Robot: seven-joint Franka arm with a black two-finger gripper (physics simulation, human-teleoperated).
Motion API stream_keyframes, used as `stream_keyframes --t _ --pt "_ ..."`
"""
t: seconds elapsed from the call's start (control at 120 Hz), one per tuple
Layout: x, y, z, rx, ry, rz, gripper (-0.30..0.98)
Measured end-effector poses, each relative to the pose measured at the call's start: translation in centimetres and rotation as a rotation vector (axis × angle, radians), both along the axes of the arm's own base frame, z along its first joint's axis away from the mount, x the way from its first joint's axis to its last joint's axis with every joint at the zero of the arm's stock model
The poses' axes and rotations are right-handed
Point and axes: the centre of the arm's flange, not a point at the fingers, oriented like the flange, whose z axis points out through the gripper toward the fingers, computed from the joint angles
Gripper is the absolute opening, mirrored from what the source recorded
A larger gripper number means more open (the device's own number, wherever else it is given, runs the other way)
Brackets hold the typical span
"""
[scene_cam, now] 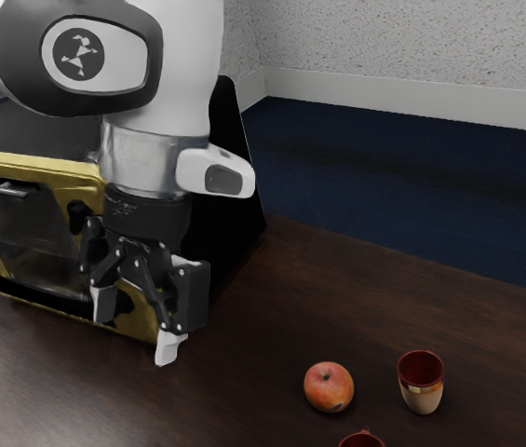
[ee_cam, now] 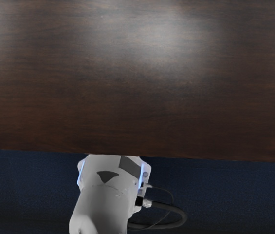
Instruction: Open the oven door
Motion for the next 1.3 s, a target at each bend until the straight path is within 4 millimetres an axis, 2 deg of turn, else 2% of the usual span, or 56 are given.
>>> stream_keyframes --t 0.067,0.125,0.208,0.267,0.342,0.433,0.5,0.533,0.642,0.675,0.758,0.8,0.842,0.875,0.917,0.967,1.0,1.042,1.083,1.3 --pt "2.0 0.0 -0.3 -0.009 -0.111 0.070 0.69" --pt "2.9 -0.4 0.2 -0.014 -0.193 0.120 0.69" --pt "3.0 -0.8 1.7 -0.013 -0.300 0.186 0.69" --pt "2.6 0.0 3.4 -0.008 -0.371 0.249 0.69" --pt "3.2 3.2 4.2 -0.003 -0.411 0.361 0.68" --pt "4.0 10.9 5.0 0.004 -0.443 0.561 0.69" --pt "4.5 14.3 4.7 0.006 -0.444 0.656 0.69" --pt "4.2 15.1 5.1 0.005 -0.455 0.689 0.69" --pt "3.8 15.8 5.8 -0.002 -0.473 0.746 0.69" --pt "3.0 16.2 6.7 -0.001 -0.494 0.770 0.69" --pt "-1.2 16.2 10.7 0.000 -0.573 0.816 0.69" --pt "-3.8 17.4 12.4 0.000 -0.609 0.863 0.69" --pt "-6.4 20.0 13.0 0.005 -0.623 0.936 0.68" --pt "-8.4 22.5 12.6 0.006 -0.619 1.002 0.68" --pt "-11.3 26.1 10.8 0.002 -0.605 1.101 0.69" --pt "-15.6 29.0 8.8 -0.025 -0.620 1.199 0.68" --pt "-17.2 30.8 7.1 -0.039 -0.624 1.257 0.68" --pt "-17.8 32.5 4.2 -0.049 -0.632 1.314 0.68" --pt "-17.6 33.4 2.8 -0.073 -0.661 1.356 0.68" --pt "-16.7 38.8 1.5 -0.089 -0.801 1.566 0.68"
